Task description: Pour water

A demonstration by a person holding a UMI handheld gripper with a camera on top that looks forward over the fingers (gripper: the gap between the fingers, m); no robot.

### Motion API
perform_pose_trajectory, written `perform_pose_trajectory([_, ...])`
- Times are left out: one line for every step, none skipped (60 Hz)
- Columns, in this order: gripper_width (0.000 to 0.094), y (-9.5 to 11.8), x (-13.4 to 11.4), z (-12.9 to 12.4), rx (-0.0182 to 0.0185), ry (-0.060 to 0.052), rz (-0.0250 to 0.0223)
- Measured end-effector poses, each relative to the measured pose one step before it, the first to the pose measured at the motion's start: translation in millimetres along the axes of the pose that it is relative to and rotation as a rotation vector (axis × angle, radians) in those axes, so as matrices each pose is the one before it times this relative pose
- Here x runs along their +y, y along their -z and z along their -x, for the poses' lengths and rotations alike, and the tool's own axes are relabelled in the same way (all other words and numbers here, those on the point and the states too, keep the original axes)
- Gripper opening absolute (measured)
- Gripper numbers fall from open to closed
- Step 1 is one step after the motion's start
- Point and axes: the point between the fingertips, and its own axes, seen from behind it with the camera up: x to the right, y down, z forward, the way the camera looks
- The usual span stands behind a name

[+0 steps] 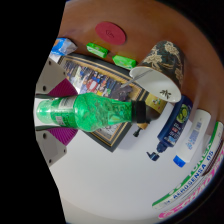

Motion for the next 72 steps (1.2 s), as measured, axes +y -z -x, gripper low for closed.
perform_pose_trajectory([0.0357,-0.41,-0.09,1.27,-0.00281,0.0022,0.00077])
perform_pose_trajectory([0.0356,-1.14,-0.17,1.20,-0.00094,0.0023,-0.00120])
perform_pose_trajectory([0.0356,-0.40,-0.03,1.37,-0.00288,0.0012,0.00036])
perform_pose_trajectory([0.0356,-0.25,-0.24,0.86,-0.00320,0.0018,-0.00158])
perform_pose_trajectory([0.0357,-0.22,-0.27,0.73,-0.00186,-0.0004,-0.00216])
perform_pose_trajectory([0.0357,-0.18,-0.30,0.61,-0.00128,-0.0020,-0.00225])
perform_pose_trajectory([0.0357,-0.22,-0.01,0.42,-0.00177,-0.0035,-0.00234])
perform_pose_trajectory([0.0354,-0.11,0.10,0.18,-0.00144,-0.0060,-0.00165])
perform_pose_trajectory([0.0357,0.12,0.27,0.07,0.00128,-0.0093,-0.00110])
perform_pose_trajectory([0.0358,0.09,0.38,0.73,-0.00411,-0.0149,-0.00037])
perform_pose_trajectory([0.0357,-0.53,0.88,0.53,-0.00629,-0.0182,-0.00149])
perform_pose_trajectory([0.0357,-0.08,1.15,1.00,-0.00794,-0.0234,0.00144])
perform_pose_trajectory([0.0357,-0.01,1.30,0.96,-0.00990,-0.0296,0.00164])
perform_pose_trajectory([0.0355,0.16,1.60,0.87,-0.01040,-0.0353,0.00237])
perform_pose_trajectory([0.0356,0.25,2.11,0.58,-0.01171,-0.0398,0.00333])
perform_pose_trajectory([0.0356,0.29,2.32,0.72,-0.01374,-0.0429,0.00520])
perform_pose_trajectory([0.0356,0.79,2.97,-0.12,-0.01115,-0.0428,0.00744])
perform_pose_trajectory([0.0356,0.64,2.45,0.29,-0.01441,-0.0483,0.00586])
perform_pose_trajectory([0.0357,-0.59,2.37,-0.02,-0.01787,-0.0504,-0.00020])
perform_pose_trajectory([0.0355,0.72,2.29,-0.37,-0.01413,-0.0510,0.00435])
perform_pose_trajectory([0.0357,0.84,2.59,-0.75,-0.01296,-0.0509,0.00546])
perform_pose_trajectory([0.0357,0.86,2.83,-1.34,-0.01066,-0.0505,0.00607])
perform_pose_trajectory([0.0356,0.75,2.28,-1.16,-0.00993,-0.0513,0.00503])
perform_pose_trajectory([0.0355,0.98,1.54,-0.48,-0.01287,-0.0528,0.00235])
perform_pose_trajectory([0.0357,0.91,1.33,-0.25,-0.01448,-0.0546,0.00123])
perform_pose_trajectory([0.0357,0.82,1.86,-0.49,-0.01214,-0.0552,0.00282])
perform_pose_trajectory([0.0358,1.68,1.38,-1.04,-0.00095,-0.0521,0.00789])
perform_pose_trajectory([0.0356,1.11,2.00,-0.44,-0.01042,-0.0535,0.00306])
perform_pose_trajectory([0.0356,-0.55,2.28,0.24,-0.02279,-0.0521,-0.00362])
perform_pose_trajectory([0.0356,0.70,1.77,0.77,-0.01674,-0.0489,0.00261])
perform_pose_trajectory([0.0357,0.62,2.17,0.48,-0.01285,-0.0487,0.00475])
perform_pose_trajectory([0.0355,0.48,2.24,-0.18,-0.00920,-0.0482,0.00603])
perform_pose_trajectory([0.0356,0.29,1.96,0.27,-0.01077,-0.0480,0.00530])
perform_pose_trajectory([0.0356,0.62,1.25,1.42,-0.01431,-0.0500,0.00267])
perform_pose_trajectory([0.0356,0.24,1.27,2.25,-0.01596,-0.0516,0.00057])
perform_pose_trajectory([0.0356,-0.02,1.18,2.00,-0.01594,-0.0532,0.00053])
perform_pose_trajectory([0.0358,-0.27,1.71,1.99,-0.01528,-0.0525,0.00177])
perform_pose_trajectory([0.0356,0.03,1.75,3.85,-0.01130,-0.0512,0.00665])
perform_pose_trajectory([0.0357,-0.83,3.29,3.37,-0.01962,-0.0536,0.00716])
perform_pose_trajectory([0.0356,-0.85,3.94,1.91,-0.02073,-0.0532,0.00635])
perform_pose_trajectory([0.0357,-1.55,3.78,2.60,-0.01942,-0.0541,0.00937])
perform_pose_trajectory([0.0356,-1.91,4.60,2.85,-0.01809,-0.0541,0.01113])
perform_pose_trajectory([0.0357,-2.08,4.18,2.11,-0.01537,-0.0497,0.00774])
perform_pose_trajectory([0.0357,-2.08,3.82,2.53,-0.01735,-0.0487,0.00566])
perform_pose_trajectory([0.0357,-2.23,3.36,2.51,-0.01862,-0.0461,0.00350])
perform_pose_trajectory([0.0357,-2.13,3.17,2.36,-0.01852,-0.0447,0.00296])
perform_pose_trajectory([0.0356,-1.97,3.40,4.92,-0.00644,-0.0414,-0.00035])
perform_pose_trajectory([0.0356,-1.80,3.33,3.68,-0.00847,-0.0411,0.00355])
perform_pose_trajectory([0.0356,-2.86,3.54,-0.76,-0.02011,-0.0319,0.00030])
perform_pose_trajectory([0.0357,-3.02,2.99,0.57,-0.01129,-0.0288,0.00114])
perform_pose_trajectory([0.0358,-2.92,3.12,0.83,-0.01122,-0.0251,0.00101])
perform_pose_trajectory([0.0357,-3.09,3.22,0.77,-0.01051,-0.0219,0.00139])
perform_pose_trajectory([0.0358,-2.84,2.99,0.85,-0.01000,-0.0183,0.00127])
perform_pose_trajectory([0.0357,-2.87,2.86,0.98,-0.00922,-0.0150,0.00119])
perform_pose_trajectory([0.0357,-3.01,2.76,0.61,-0.00739,-0.0124,0.00144])
perform_pose_trajectory([0.0356,-2.59,2.02,2.00,0.00060,-0.0109,0.00175])
perform_pose_trajectory([0.0356,-2.98,2.46,0.22,-0.00666,-0.0064,-0.00053])
perform_pose_trajectory([0.0357,-2.91,2.66,1.25,-0.00355,-0.0060,-0.00237])
perform_pose_trajectory([0.0358,-2.31,2.01,0.51,-0.00597,-0.0031,-0.00156])
perform_pose_trajectory([0.0357,-2.25,1.90,0.75,-0.00578,-0.0026,-0.00100])
perform_pose_trajectory([0.0357,-2.25,1.89,0.81,-0.00521,-0.0020,-0.00090])
perform_pose_trajectory([0.0357,-2.06,1.88,0.77,-0.00494,-0.0013,-0.00085])
perform_pose_trajectory([0.0357,-1.98,2.06,0.47,-0.00427,0.0003,-0.00122])
perform_pose_trajectory([0.0358,-1.94,2.32,0.53,-0.00364,0.0000,-0.00019])
perform_pose_trajectory([0.0357,-1.96,1.93,1.04,-0.00216,-0.0022,0.00144])
perform_pose_trajectory([0.0357,-1.50,2.33,0.91,-0.00472,-0.0031,0.00054])
perform_pose_trajectory([0.0357,-1.82,2.30,0.94,-0.00305,-0.0045,0.00181])
perform_pose_trajectory([0.0357,-1.65,2.58,0.70,-0.00339,-0.0043,0.00159])
perform_pose_trajectory([0.0357,-1.55,2.74,0.60,-0.00326,-0.0046,0.00242])
perform_pose_trajectory([0.0363,-1.32,2.94,0.60,-0.00353,-0.0038,0.00279])
perform_pose_trajectory([0.0362,0.15,-2.06,0.56,-0.00270,-0.0003,-0.01250])
perform_pose_trajectory([0.0361,-0.86,-2.41,-0.21,0.00054,0.0041,-0.01834])
